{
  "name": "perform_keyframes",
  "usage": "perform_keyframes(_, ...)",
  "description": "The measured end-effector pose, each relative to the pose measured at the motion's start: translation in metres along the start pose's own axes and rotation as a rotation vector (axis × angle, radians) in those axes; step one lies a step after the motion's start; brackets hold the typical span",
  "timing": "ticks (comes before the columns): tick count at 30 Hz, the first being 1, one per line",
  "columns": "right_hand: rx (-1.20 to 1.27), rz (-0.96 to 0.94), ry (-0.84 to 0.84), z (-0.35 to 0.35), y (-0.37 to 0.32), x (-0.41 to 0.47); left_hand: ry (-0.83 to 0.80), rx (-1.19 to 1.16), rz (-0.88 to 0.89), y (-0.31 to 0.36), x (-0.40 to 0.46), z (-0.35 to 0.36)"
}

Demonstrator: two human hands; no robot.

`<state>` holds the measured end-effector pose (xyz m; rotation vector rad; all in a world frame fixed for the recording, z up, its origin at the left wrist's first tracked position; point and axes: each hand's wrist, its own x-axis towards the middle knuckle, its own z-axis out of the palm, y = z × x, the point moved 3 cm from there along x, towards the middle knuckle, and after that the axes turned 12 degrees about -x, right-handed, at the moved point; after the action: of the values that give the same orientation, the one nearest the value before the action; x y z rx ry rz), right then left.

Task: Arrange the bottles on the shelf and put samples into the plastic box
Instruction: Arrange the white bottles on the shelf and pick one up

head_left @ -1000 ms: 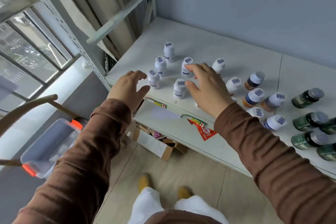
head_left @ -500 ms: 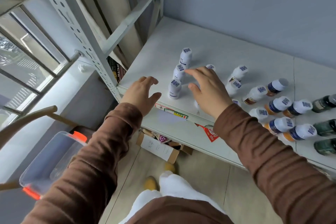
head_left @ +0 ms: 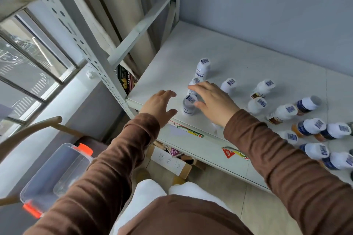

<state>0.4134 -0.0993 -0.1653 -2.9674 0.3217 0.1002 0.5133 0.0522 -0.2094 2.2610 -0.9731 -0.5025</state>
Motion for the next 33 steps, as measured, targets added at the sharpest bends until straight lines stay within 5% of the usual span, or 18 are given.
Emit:
perform_keyframes(7, -0.061, -0.038, -0.134, 0.021, -0.01, 0.019, -0.051, -0.054, -0.007, -0.016, 0.007, 0.022)
perform_keyframes(14, 0.084, 0.024, -0.048, 0.007, -0.01, 0.021, 0.009, -0.049, 0.093, -0.02, 0.011, 0.032)
perform_keyframes(17, 0.174, 0.09, 0.042, -0.017, -0.008, 0.022, 0.051, -0.425, 0.072, -0.011, 0.012, 0.026)
perform_keyframes(20, 0.239, 0.225, 0.132, -0.045, -0.005, 0.027, -0.059, -1.113, -0.008, 0.001, 0.014, 0.017)
perform_keyframes(24, 0.257, 0.256, 0.206, -0.072, -0.011, 0.034, -0.179, -1.64, -0.192, 0.022, 0.012, 0.001)
perform_keyframes(28, 0.341, 0.209, 0.214, -0.079, -0.021, 0.037, -0.349, -1.838, -0.302, 0.033, 0.009, -0.002)
perform_keyframes(33, 0.297, 0.138, 0.204, -0.082, -0.019, 0.034, -0.373, -1.781, -0.277, 0.031, 0.01, -0.001)
